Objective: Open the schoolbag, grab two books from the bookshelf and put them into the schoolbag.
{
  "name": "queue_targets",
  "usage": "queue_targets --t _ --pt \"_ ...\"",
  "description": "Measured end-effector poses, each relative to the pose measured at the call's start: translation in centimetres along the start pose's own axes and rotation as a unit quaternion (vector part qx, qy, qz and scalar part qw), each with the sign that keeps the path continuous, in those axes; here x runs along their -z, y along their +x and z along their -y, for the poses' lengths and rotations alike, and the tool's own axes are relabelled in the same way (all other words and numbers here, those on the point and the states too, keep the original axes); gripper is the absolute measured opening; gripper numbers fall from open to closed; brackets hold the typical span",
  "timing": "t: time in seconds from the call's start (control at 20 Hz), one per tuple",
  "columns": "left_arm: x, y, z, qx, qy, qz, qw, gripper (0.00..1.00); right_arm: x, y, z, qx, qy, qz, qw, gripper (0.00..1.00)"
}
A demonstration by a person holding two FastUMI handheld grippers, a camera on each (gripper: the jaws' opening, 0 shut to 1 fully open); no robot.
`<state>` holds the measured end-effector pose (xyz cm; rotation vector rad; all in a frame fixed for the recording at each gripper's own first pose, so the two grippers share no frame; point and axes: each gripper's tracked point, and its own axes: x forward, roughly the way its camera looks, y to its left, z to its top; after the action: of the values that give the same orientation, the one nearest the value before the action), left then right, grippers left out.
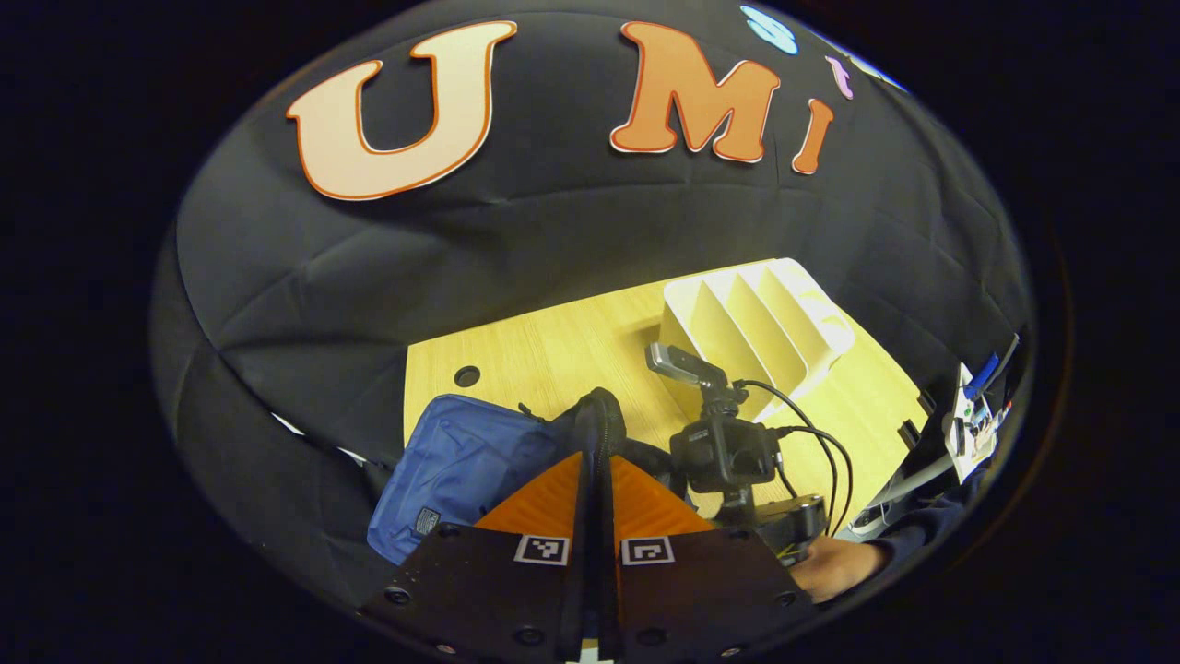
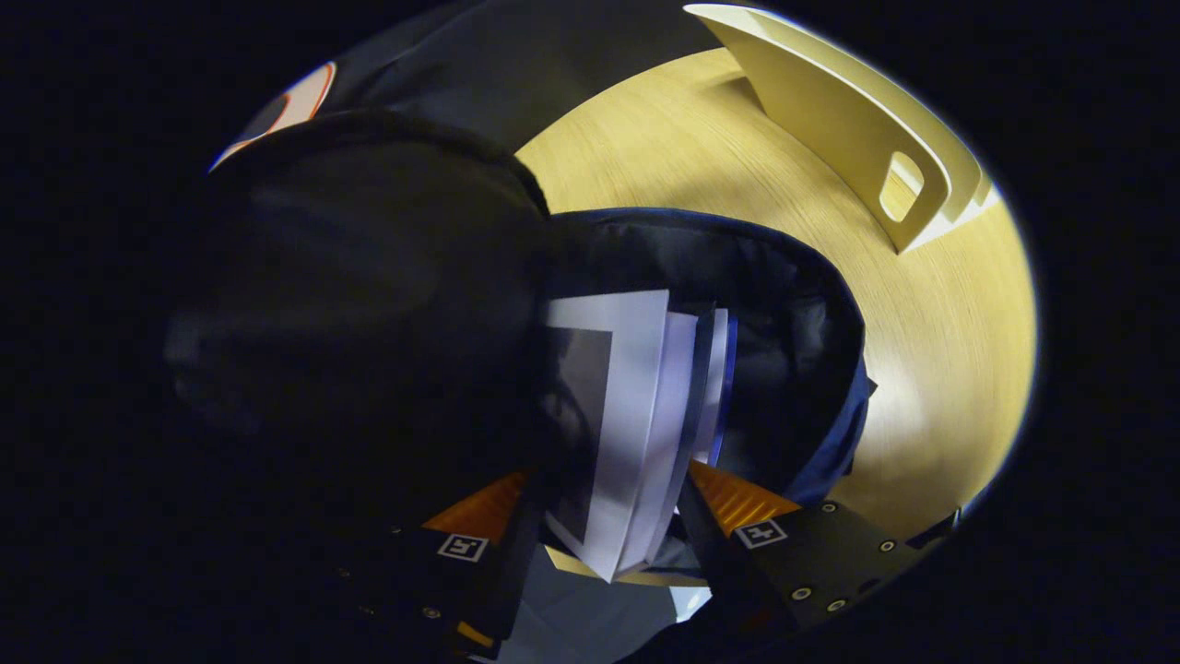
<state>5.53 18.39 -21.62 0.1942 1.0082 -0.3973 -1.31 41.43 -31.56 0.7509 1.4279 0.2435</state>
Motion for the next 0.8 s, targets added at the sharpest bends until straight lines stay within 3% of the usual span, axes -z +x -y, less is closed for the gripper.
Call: queue_targets --t 0.15,0.3,0.55,0.8 --pt "-0.1 0.1 0.0 -0.003 -0.01 0.001 1.0 0.07 -0.1 -1.6 0.2 -0.011 -0.012 -0.01 1.0 0.83" --pt "0.2 0.2 0.1 -0.005 -0.02 0.0 1.0 0.07 -1.7 -3.7 -0.1 -0.034 -0.011 0.019 0.999 0.83" --pt "0.8 0.5 1.0 -0.001 -0.036 -0.001 0.999 0.06 -6.1 -8.6 1.6 -0.027 -0.016 0.106 0.994 0.83" --pt "1.7 1.4 2.8 0.0 -0.046 -0.005 0.999 0.07 -11.5 -15.8 3.7 0.005 -0.072 0.22 0.973 0.83"
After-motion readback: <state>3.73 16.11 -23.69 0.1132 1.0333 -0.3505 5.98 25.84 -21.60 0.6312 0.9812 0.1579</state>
